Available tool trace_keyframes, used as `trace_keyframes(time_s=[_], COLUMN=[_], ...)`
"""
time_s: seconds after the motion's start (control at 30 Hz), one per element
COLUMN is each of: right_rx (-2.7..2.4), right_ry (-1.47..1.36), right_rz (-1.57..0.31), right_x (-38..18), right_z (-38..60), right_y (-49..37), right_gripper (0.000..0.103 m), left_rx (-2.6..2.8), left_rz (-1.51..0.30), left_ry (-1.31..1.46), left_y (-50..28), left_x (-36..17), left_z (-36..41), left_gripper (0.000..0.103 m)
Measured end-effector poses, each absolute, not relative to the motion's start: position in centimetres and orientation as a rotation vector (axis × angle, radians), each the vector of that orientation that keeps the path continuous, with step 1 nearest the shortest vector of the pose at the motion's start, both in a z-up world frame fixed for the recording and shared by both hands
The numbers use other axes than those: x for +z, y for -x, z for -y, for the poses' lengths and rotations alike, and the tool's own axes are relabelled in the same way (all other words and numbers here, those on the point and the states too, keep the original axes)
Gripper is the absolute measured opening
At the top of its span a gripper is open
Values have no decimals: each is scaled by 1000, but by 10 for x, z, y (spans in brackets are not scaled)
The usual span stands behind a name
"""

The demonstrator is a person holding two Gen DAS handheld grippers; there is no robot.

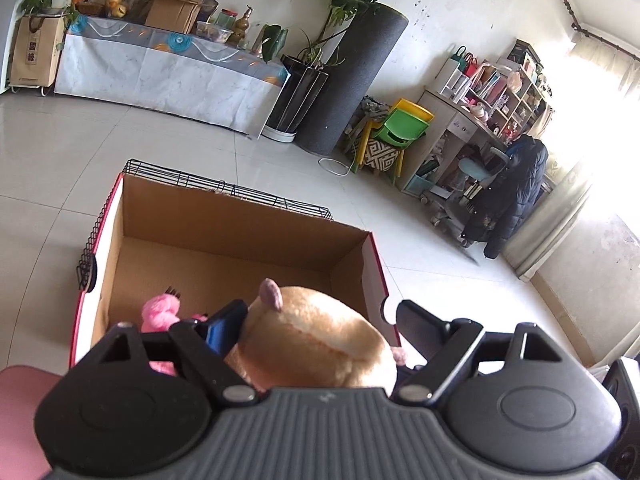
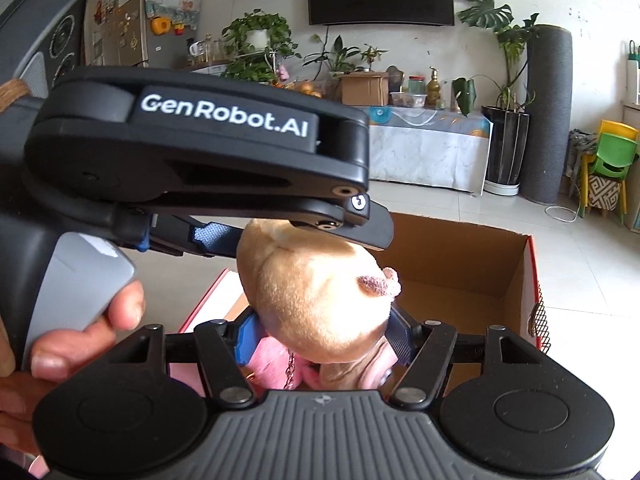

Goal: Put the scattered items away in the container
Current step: 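Lift the tan plush with both grippers and carry it toward the shoebox, then lower the tan plush into the shoebox and open both grippers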

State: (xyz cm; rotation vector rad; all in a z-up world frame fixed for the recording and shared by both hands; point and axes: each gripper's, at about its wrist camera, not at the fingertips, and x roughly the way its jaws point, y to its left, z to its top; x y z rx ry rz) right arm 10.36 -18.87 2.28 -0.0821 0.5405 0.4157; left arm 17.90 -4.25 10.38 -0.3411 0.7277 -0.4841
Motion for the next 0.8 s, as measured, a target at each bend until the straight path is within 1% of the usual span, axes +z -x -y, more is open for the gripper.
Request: trace_keyframes(time_s=[0.13,0.37,0.8], right_rx=[411,378,311], right_ry=[126,122,44], right_rz=[-518,-513,-528], right_x=[21,17,8], right_z=[191,201,222], right_y=[-112,-128,-157], right_gripper=[65,65,65], left_rx=[-478,-498,-539], left_rz=[-723,-726,-750], left_ry=[347,391,431], left_y=[-193,-219,-254], left_x=[100,93,77], left_z=[50,62,82], left_gripper=[84,85,85])
